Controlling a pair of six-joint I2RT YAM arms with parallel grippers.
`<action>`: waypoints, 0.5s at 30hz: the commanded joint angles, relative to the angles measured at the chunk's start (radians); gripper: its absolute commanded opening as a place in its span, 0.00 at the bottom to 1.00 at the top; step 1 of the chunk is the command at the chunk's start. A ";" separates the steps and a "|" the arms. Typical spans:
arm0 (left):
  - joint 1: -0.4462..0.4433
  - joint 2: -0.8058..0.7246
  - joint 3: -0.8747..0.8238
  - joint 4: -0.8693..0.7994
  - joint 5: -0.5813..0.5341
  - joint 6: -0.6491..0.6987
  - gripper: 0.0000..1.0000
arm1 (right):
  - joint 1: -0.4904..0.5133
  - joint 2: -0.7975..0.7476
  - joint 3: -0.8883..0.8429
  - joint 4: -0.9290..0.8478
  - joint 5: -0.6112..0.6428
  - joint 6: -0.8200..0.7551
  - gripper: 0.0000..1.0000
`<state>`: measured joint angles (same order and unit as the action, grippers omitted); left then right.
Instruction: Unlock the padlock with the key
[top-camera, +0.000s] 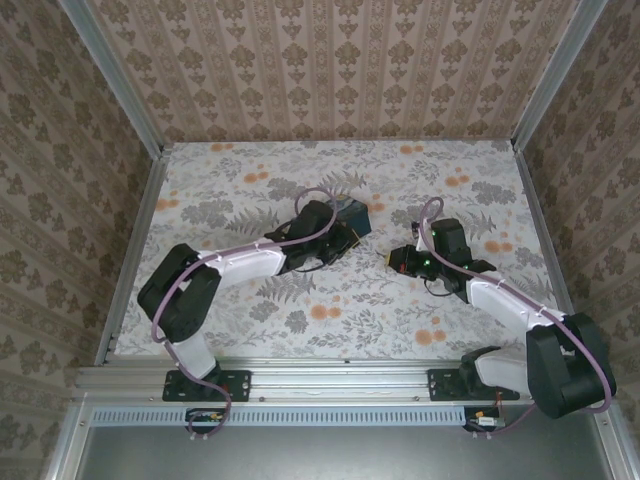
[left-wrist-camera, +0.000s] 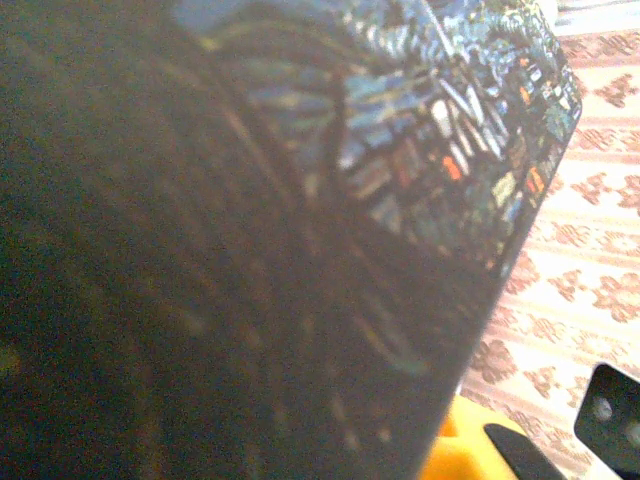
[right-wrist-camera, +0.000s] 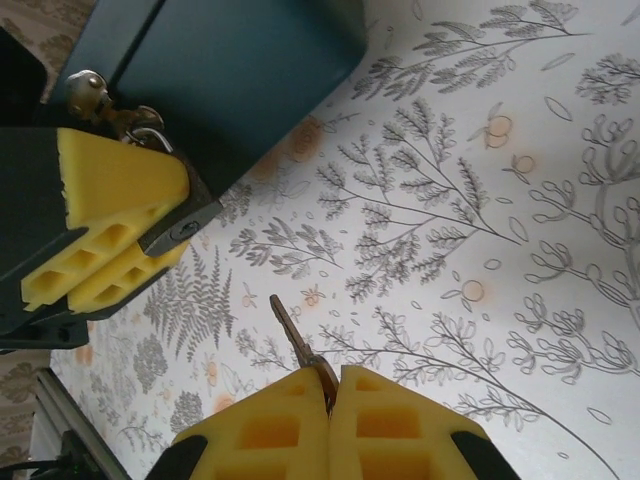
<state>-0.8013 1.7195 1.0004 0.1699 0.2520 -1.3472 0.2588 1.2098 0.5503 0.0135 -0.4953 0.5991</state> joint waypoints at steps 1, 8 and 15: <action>0.035 -0.040 -0.045 0.186 0.131 -0.021 0.04 | 0.030 -0.032 -0.009 0.092 -0.061 0.080 0.00; 0.058 -0.063 -0.094 0.387 0.210 -0.116 0.03 | 0.049 -0.096 -0.057 0.261 -0.048 0.314 0.00; 0.082 -0.064 -0.125 0.561 0.264 -0.180 0.00 | 0.051 -0.088 -0.079 0.376 -0.046 0.452 0.00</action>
<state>-0.7319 1.6966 0.8726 0.5587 0.4637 -1.5002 0.3061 1.1213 0.4778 0.2932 -0.5323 0.9527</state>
